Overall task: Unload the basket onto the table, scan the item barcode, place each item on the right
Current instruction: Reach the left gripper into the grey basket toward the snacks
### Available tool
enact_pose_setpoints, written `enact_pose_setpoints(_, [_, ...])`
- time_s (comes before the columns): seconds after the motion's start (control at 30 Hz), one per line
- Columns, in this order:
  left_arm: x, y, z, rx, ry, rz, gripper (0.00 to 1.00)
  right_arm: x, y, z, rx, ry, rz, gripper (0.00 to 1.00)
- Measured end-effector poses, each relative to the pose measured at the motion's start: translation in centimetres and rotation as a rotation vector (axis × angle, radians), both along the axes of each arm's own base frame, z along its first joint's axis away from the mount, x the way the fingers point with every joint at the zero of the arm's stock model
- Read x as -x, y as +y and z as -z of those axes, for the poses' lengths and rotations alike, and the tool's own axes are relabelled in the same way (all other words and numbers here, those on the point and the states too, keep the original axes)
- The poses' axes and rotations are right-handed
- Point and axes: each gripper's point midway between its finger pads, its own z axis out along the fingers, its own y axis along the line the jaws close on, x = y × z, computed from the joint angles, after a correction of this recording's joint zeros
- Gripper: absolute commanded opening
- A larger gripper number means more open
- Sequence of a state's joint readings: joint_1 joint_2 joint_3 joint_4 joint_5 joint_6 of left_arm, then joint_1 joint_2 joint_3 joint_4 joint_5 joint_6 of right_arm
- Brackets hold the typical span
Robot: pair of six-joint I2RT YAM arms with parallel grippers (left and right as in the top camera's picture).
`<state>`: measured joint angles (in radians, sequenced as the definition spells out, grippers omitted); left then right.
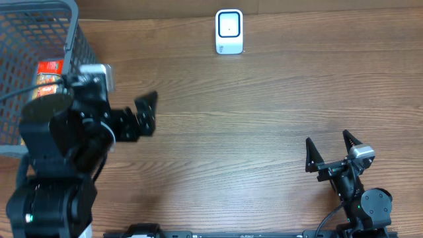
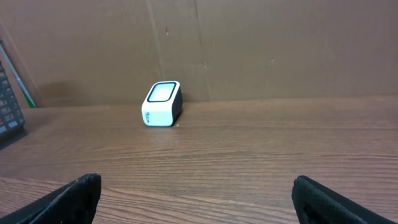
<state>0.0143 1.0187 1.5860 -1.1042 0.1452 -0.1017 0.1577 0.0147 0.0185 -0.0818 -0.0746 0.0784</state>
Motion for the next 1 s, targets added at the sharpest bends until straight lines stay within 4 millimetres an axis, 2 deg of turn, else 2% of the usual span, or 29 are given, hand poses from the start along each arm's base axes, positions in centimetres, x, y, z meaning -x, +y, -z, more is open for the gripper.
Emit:
enact_pose_setpoints(0.23, [-3.5, 5.5, -1.1, -0.108, -0.028, -0.247, 0.99, 0.0, 0.0, 0.0, 0.0, 0.0, 0.0, 1.0])
enact_pose_setpoints(0.37, [-5.1, 10.0, -2.6, -0.133, -0.043, -0.399, 1.0, 0.0, 0.0, 0.0, 0.0, 0.001, 0.0, 1.0])
enact_pose_setpoints(0.5, [-5.9, 14.9, -2.6, -0.143, -0.017, -0.538, 1.0, 0.0, 0.0, 0.0, 0.0, 0.0, 0.0, 1.0])
enact_pose_setpoints(0.6, [-6.5, 19.1, -0.8, -0.138, 0.045, -0.639, 1.0, 0.0, 0.0, 0.0, 0.0, 0.001, 0.0, 1.0])
enact_pose_setpoints(0.8, [-8.3, 26.4, 6.4, -0.049, 0.223, -0.724, 1.0, 0.0, 0.0, 0.0, 0.0, 0.0, 0.0, 1.0])
enact_pose_setpoints(0.9, [-8.7, 28.9, 9.5, 0.001, 0.283, -0.734, 1.0, 0.0, 0.0, 0.0, 0.0, 0.0, 0.0, 1.0])
enact_pose_setpoints(1.0, [-8.8, 30.5, 11.2, 0.036, 0.3, -0.715, 1.0, 0.0, 0.0, 0.0, 0.0, 0.001, 0.0, 1.0])
